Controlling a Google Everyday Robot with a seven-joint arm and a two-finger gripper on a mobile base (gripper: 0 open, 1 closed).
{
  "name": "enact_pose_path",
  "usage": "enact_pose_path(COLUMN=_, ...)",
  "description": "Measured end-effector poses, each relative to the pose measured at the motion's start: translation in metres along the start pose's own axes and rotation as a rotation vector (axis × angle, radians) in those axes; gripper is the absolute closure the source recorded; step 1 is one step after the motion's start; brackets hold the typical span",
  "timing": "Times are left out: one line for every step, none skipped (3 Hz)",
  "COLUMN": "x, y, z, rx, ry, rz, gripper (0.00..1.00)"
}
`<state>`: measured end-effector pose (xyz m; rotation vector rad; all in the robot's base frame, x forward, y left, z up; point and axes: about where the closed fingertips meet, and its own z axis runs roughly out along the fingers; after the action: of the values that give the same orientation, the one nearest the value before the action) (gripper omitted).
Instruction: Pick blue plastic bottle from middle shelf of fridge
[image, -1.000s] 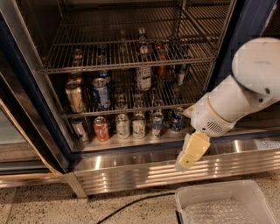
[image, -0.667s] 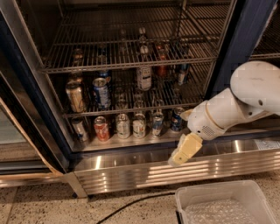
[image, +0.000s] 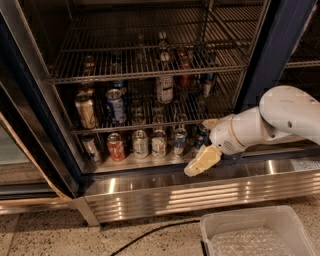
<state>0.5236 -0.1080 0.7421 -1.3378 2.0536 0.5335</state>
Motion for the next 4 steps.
enact_pose_path(x=0.0, y=0.0, z=0.0, rx=0.0, ry=0.0, rz=0.0, gripper=0.0)
enact_pose_path(x=-0.007, y=-0.013, z=0.003, rx=0.053, ry=-0.103, rz=0.026, gripper=0.0)
enact_pose_path(x=-0.023, y=-0.043, z=-0.005, rx=0.188, ry=-0.349, rz=0.063, gripper=0.0)
enact_pose_path(x=-0.019, y=-0.077, z=-0.025, rx=0.352, ry=-0.528, rz=0.083, gripper=0.0)
